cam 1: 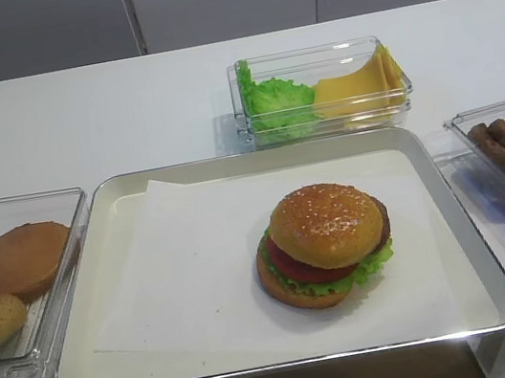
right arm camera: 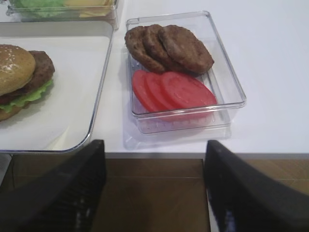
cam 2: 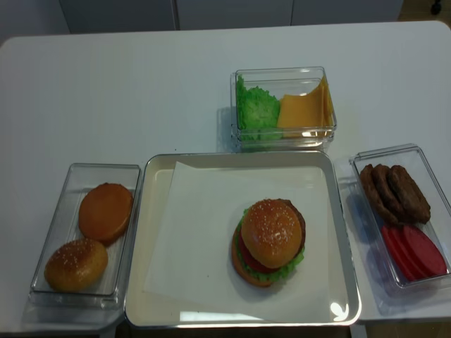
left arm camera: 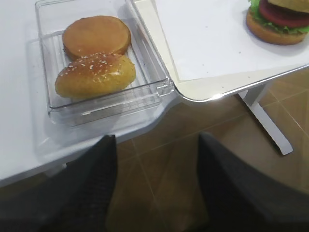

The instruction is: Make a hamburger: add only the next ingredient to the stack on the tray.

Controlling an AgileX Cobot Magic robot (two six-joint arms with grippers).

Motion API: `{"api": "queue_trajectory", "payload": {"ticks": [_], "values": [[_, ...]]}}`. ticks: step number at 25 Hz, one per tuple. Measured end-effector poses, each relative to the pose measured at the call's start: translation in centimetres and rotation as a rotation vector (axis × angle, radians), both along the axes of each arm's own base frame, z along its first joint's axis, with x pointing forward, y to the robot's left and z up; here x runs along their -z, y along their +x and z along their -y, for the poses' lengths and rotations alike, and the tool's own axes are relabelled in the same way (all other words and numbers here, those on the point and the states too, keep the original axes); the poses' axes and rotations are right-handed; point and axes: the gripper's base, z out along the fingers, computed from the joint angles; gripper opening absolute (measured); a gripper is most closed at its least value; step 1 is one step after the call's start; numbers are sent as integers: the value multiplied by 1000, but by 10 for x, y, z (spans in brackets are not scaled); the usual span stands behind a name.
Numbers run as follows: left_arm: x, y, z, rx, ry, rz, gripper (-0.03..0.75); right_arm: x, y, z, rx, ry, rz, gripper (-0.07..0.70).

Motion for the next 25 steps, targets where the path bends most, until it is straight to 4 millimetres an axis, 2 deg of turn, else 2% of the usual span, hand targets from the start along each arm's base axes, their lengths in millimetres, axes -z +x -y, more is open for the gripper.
{"api": "queue_trajectory", "payload": {"ticks": [3, 13, 25], "values": [[0, 0, 0, -18, 0, 0, 391, 0, 0, 0, 0, 0, 0, 495], [0, 0, 3, -262, -2, 1, 386, 0, 0, 0, 0, 0, 0, 495], [0, 0, 4, -292, -2, 1, 380, 0, 0, 0, 0, 0, 0, 495]]}}
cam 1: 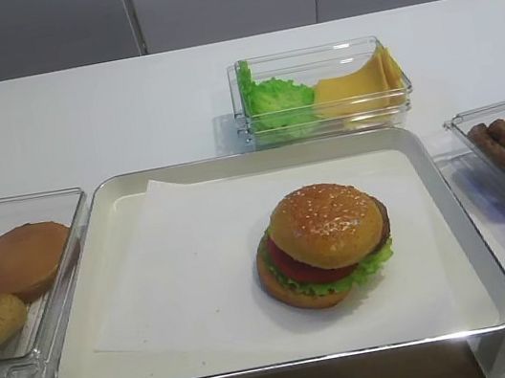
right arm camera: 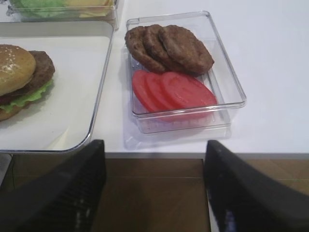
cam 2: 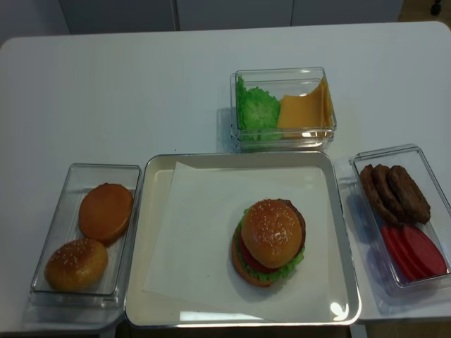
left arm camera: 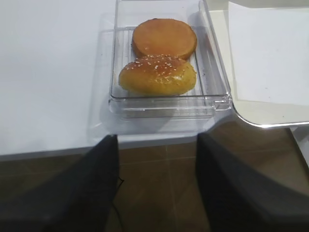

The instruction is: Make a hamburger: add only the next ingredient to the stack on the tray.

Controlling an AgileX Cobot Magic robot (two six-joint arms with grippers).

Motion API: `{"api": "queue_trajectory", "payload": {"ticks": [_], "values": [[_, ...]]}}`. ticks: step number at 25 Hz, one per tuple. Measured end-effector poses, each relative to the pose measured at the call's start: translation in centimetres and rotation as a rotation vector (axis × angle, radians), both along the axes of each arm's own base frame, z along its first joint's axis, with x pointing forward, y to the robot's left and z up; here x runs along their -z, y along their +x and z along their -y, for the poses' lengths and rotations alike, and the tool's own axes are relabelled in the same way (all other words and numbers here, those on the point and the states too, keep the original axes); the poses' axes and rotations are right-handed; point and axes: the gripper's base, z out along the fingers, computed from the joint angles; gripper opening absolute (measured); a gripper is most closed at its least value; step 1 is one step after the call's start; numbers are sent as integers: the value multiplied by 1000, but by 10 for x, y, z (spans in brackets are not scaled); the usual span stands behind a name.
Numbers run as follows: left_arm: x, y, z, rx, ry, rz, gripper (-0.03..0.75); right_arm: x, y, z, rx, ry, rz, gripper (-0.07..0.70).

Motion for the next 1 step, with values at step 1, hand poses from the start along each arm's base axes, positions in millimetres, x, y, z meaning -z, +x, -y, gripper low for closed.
{"api": "queue_trajectory", "payload": {"ticks": [1], "values": [[0, 0, 0, 0, 0, 0, 380, 0, 0, 0, 0, 0, 0, 495]]}}
